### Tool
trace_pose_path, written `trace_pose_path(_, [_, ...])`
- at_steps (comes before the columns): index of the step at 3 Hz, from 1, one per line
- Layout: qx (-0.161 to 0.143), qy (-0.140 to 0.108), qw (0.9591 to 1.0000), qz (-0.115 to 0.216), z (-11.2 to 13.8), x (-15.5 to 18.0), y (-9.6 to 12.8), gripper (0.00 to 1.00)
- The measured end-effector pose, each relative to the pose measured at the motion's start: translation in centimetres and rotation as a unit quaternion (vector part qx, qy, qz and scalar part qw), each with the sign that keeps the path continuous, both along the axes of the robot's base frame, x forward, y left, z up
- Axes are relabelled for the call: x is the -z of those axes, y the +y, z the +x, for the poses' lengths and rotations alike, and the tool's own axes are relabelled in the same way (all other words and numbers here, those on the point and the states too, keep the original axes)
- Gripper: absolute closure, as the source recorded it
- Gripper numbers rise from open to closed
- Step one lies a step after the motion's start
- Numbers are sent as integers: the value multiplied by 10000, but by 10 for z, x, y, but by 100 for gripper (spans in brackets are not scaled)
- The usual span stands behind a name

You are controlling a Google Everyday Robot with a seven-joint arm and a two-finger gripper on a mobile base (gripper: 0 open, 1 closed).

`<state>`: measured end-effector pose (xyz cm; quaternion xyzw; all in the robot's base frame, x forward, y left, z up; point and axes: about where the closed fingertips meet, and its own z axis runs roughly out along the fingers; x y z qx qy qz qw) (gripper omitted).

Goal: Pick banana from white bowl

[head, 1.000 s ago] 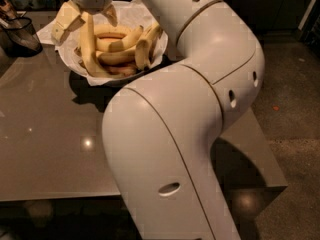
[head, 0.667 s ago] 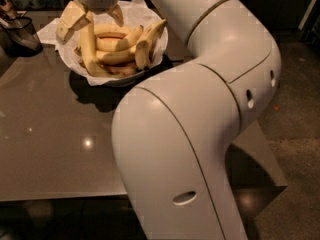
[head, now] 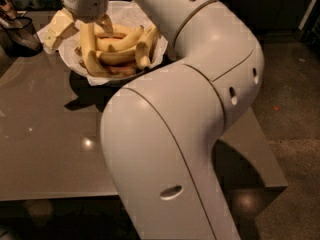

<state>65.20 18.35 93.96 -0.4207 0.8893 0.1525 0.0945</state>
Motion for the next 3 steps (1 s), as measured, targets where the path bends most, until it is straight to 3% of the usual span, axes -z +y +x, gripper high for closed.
trace_pose_path(1, [-62,157,9999,-10,-3,7,10,0])
trace_pose_path(3, [40,232,9997,-2,3,13,18,33])
